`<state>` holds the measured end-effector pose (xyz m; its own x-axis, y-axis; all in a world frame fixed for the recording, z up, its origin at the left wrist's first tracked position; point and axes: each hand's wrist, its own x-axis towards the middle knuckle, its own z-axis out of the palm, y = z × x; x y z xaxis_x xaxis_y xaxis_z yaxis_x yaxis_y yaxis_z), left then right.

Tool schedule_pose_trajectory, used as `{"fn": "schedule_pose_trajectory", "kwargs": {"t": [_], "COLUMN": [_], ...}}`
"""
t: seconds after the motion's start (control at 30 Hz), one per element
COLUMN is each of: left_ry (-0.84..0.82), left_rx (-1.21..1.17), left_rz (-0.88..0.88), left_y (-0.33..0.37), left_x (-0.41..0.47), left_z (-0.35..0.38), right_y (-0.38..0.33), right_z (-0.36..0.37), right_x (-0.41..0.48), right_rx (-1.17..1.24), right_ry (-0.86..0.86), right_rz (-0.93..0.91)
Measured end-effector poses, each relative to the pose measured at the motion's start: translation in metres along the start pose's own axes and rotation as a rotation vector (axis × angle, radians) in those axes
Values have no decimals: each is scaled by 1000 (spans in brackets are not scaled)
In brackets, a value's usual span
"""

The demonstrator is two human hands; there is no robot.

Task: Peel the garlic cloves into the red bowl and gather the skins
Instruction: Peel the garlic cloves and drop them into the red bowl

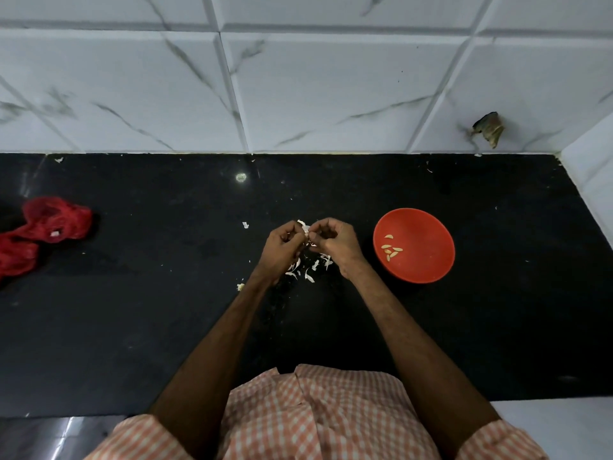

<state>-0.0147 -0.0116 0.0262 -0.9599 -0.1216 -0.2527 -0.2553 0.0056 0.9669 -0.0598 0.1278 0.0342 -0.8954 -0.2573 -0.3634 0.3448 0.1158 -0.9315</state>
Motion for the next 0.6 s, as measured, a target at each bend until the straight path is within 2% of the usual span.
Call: {"fn": "schedule_pose_trajectory", "kwargs": {"t": [0.43,0.6], "left_ry": [3,15], "left_rx": [18,-59], "left_rz": [30,-4], "left_y": [2,6], "left_x": [2,0], "left_z": [-1,-1], "right_y": [2,3], "right_z": [0,2], "right_x": [1,0], "right_rx": [-89,65], "right_ry": [11,28], "right_rz": [-111,-51]}}
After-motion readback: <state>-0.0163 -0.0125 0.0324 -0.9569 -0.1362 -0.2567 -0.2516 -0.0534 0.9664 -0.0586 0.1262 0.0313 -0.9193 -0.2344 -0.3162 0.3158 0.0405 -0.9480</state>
